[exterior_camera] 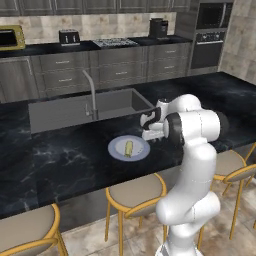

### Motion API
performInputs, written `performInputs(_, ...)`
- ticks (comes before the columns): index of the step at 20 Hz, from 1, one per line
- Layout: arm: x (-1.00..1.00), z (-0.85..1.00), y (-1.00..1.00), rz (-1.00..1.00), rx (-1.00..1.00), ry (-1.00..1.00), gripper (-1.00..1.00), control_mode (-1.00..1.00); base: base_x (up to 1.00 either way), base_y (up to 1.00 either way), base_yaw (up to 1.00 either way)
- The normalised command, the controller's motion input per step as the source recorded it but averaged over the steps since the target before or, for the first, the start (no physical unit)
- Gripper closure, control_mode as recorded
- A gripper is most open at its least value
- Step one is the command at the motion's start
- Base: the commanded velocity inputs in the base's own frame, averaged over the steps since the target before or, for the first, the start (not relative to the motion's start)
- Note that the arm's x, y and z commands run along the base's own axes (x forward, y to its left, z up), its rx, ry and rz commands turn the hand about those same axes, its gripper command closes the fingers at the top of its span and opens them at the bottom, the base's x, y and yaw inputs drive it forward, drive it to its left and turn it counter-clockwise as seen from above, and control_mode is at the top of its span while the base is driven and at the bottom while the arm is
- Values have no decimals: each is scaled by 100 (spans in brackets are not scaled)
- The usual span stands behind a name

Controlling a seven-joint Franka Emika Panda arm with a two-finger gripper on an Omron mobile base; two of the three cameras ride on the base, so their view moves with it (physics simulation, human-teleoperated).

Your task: Retrieve the butter from the fridge and place it on a plate on the dining table. Then retrieve the butter knife by the fridge and place it near the plate.

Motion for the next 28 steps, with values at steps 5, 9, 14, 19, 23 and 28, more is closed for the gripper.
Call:
performInputs(5,24,-29,0,5,0,0,-100,-100,0,0,0)
performInputs(9,4,8,0,1,0,0,-100,-100,0,0,0)
performInputs(14,-23,66,5,0,0,-4,-100,-100,0,0,0)
performInputs(19,-97,100,2,0,0,-19,-100,-100,0,0,0)
performInputs(23,-100,98,24,2,0,-16,-100,-100,0,0,0)
performInputs(28,-100,87,56,5,0,-3,-100,-100,0,0,0)
